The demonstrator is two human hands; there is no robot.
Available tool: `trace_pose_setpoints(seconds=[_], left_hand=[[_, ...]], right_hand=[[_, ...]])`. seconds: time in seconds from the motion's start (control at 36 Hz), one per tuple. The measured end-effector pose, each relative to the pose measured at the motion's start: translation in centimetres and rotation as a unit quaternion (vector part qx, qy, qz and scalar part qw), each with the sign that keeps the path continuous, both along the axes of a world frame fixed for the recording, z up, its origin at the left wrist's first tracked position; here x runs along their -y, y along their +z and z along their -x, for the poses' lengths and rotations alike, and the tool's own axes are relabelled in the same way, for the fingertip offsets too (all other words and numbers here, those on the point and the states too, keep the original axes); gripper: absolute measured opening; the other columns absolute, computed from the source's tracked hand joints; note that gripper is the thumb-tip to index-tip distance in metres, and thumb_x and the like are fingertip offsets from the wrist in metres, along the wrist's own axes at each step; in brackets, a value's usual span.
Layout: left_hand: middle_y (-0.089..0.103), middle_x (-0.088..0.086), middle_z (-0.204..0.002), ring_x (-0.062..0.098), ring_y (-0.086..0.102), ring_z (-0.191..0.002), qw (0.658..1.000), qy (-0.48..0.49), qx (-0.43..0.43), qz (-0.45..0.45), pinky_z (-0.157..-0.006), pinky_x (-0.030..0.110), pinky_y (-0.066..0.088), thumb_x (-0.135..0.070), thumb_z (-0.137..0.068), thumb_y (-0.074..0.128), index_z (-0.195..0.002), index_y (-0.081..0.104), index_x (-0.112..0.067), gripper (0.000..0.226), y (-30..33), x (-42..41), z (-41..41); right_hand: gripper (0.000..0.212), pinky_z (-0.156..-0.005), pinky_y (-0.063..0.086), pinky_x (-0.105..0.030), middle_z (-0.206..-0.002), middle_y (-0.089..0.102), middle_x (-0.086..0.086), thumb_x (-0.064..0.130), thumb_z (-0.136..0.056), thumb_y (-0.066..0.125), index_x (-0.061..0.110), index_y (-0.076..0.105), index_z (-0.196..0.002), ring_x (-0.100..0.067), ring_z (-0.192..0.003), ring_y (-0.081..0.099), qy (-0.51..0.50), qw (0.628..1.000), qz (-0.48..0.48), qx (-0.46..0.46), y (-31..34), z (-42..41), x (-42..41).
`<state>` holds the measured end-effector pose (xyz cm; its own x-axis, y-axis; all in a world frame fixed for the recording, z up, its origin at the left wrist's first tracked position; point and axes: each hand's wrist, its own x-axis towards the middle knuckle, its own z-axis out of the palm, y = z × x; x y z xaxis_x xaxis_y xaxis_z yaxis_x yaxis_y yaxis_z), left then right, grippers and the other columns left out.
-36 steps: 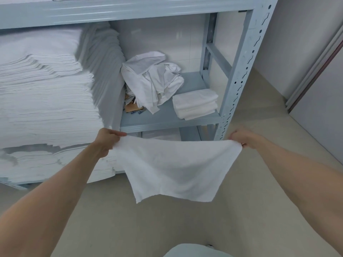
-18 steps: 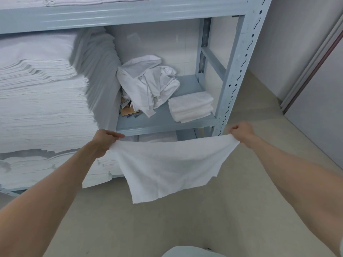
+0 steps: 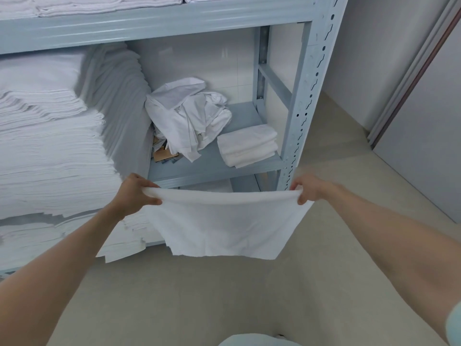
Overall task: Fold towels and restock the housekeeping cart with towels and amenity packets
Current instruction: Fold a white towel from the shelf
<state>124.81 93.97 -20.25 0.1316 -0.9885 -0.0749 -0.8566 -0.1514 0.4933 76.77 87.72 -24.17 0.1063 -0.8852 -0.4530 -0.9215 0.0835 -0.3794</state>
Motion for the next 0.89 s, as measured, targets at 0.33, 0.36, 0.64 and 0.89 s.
trace_pose_setpoints(seconds=[0.33,0.36,0.64,0.89], left_hand=[[0.052,0.008,-0.105,0.018,0.042,-0.096,0.997,-0.021,0.076,0.023,-0.086,0.032,0.037,-0.008,-0.07,0.089,-0.099,0.078,-0.002,0.032,-0.4,0.2,-1.0],[0.054,0.01,-0.105,0.019,0.043,-0.096,0.996,-0.019,0.078,0.027,-0.086,0.032,0.037,-0.009,-0.07,0.089,-0.097,0.078,-0.001,0.03,-0.4,0.3,-1.0],[0.061,0.014,-0.09,0.035,0.055,-0.088,0.997,0.037,0.048,0.049,-0.071,0.034,0.037,-0.018,-0.074,0.088,-0.079,0.074,0.001,0.023,0.2,-0.2,-1.6],[0.068,0.014,-0.076,0.021,0.054,-0.056,0.992,0.104,-0.069,0.023,-0.048,0.024,0.04,-0.024,-0.082,0.082,-0.087,0.075,-0.011,0.016,1.0,-1.0,-2.5]], right_hand=[[0.036,-0.072,0.046,-0.027,-0.114,0.062,-0.01,0.005,-0.076,0.081,0.006,0.067,-0.11,-0.024,-0.099,0.058,-0.013,0.999,0.02,0.022,-0.2,0.0,0.5],[0.034,-0.07,0.045,-0.026,-0.111,0.064,-0.009,0.005,-0.077,0.081,0.006,0.068,-0.108,-0.023,-0.096,0.058,-0.011,0.999,0.02,0.027,-0.1,0.1,0.5],[0.026,-0.061,0.042,-0.023,-0.085,0.063,0.002,-0.005,-0.079,0.075,0.02,0.067,-0.08,-0.013,-0.078,0.057,-0.08,0.98,0.024,0.179,0.5,0.3,0.1],[0.01,-0.085,0.039,-0.027,-0.089,0.063,0.001,0.003,-0.089,0.07,0.011,0.072,-0.095,-0.018,-0.094,0.054,-0.084,0.972,-0.009,0.219,1.5,0.9,0.2]])
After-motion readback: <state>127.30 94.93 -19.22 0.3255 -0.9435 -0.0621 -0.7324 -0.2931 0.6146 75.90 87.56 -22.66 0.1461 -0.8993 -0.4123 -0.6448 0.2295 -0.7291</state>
